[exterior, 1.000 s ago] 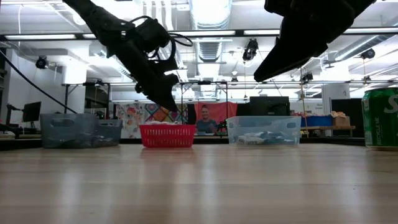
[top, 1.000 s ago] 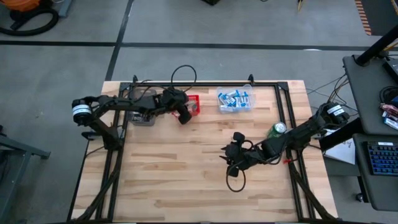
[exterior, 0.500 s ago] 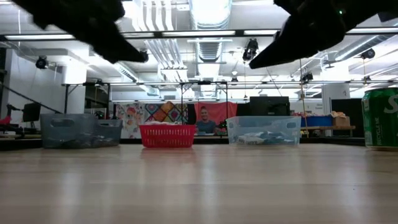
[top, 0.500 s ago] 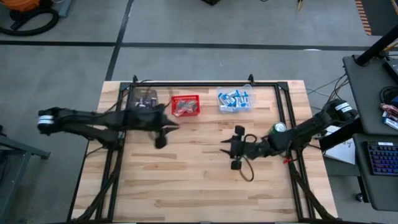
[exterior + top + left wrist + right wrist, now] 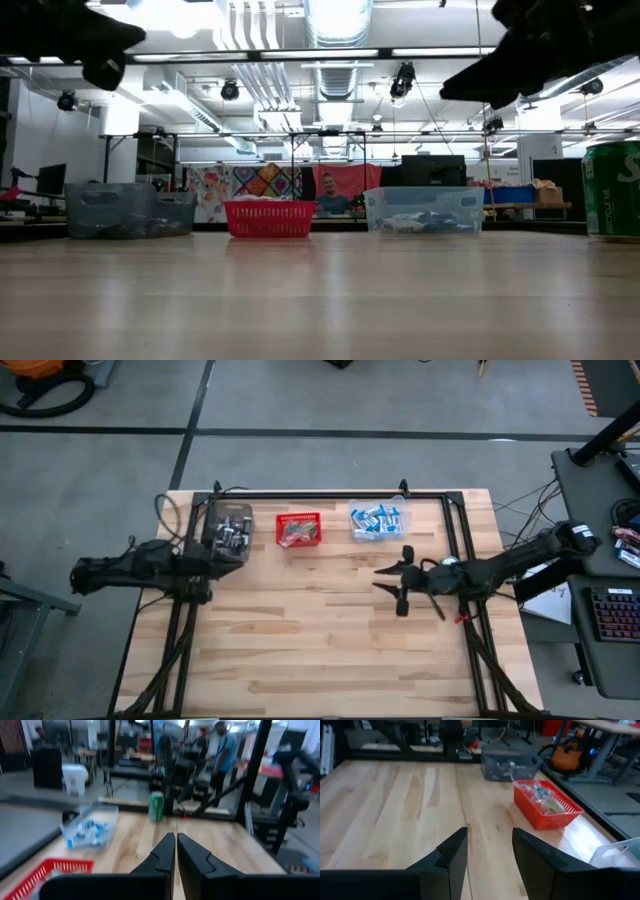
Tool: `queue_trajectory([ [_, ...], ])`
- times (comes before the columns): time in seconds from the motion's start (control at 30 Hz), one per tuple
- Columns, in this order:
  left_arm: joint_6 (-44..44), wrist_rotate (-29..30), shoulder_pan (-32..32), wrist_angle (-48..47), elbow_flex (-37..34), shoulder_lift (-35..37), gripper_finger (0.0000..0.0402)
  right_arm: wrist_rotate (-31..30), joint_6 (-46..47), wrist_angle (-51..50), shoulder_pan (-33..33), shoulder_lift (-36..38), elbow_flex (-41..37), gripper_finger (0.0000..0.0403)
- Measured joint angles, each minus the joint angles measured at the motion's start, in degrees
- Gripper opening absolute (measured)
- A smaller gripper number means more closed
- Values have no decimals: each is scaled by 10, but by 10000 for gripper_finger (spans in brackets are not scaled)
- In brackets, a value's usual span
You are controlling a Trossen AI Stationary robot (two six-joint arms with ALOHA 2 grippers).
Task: Sort candy
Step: Return to Home Position
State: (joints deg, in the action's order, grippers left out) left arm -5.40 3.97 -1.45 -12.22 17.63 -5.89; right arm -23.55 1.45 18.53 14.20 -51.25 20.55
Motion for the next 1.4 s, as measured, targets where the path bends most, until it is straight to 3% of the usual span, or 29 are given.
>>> queue_trajectory([
  [0.1,4,0,0,-17,-7,59,0,0,-10,1,0,45,-23,148],
  [0.33,4,-49,-1,8,-45,36,0,1,-14,6,0,153,-88,148],
  [0.6,3,-119,-3,210,-169,54,0,2,-25,19,0,278,-174,148],
  [0.83,18,-39,-3,155,-164,52,0,98,-141,3,1,395,-198,148],
  [0.97,5,3,-3,137,-164,49,0,100,-163,-19,1,445,-198,143],
  [1.13,4,6,-3,137,-164,42,0,100,-173,-19,0,495,-198,131],
  [1.4,4,6,-3,137,-164,41,0,90,-160,-34,0,509,-199,104],
])
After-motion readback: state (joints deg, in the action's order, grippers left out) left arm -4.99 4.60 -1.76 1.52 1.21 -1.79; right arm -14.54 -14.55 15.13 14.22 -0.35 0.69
